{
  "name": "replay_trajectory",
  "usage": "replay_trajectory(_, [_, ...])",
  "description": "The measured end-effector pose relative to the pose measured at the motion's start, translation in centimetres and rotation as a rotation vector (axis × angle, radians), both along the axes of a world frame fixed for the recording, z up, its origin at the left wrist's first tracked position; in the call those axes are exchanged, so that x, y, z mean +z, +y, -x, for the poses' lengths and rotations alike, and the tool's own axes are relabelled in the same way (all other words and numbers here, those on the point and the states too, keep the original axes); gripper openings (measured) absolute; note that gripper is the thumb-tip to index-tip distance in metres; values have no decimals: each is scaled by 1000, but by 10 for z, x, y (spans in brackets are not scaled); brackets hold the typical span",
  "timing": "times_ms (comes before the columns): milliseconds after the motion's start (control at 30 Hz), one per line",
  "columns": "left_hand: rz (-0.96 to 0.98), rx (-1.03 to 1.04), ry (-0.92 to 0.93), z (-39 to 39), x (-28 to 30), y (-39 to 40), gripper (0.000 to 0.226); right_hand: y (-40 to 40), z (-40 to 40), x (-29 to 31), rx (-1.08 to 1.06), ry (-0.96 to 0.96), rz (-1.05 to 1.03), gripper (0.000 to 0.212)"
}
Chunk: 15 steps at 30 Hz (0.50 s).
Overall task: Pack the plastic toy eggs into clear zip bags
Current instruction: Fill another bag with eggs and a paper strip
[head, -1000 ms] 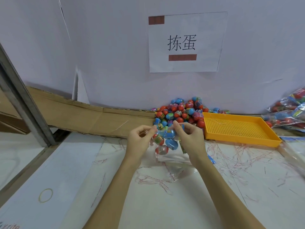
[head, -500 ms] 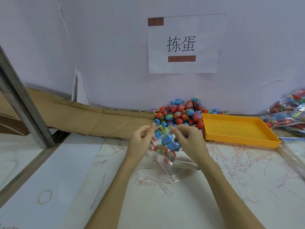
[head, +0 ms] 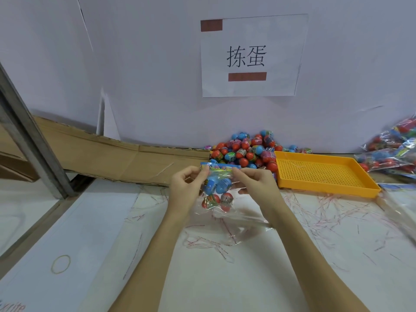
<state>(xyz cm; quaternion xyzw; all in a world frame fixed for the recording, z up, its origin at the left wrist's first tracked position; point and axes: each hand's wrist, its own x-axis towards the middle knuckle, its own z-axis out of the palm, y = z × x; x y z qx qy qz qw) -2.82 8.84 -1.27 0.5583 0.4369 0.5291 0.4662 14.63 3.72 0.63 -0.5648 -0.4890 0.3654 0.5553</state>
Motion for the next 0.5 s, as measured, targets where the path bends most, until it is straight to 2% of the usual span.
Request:
replay_trajectory(133, [60, -2, -125, -1, 2, 0, 19, 1, 4, 0, -69, 32, -41, 19])
replay_trajectory(267, [166, 133, -327, -1, -2, 2, 20, -2, 5, -1, 204, 159, 116, 37])
replay_trajectory(333, [192, 155, -376, 1, -2, 4, 18, -3, 5, -3, 272, 151, 145, 32])
replay_trajectory(400, [246, 123, -407, 1, -2, 7, 16, -2, 6, -4, 218, 141, 117, 22])
replay_trajectory(500, [356, 11, -404, 4, 2, 9, 25, -1, 2, -3, 161, 150, 80, 22])
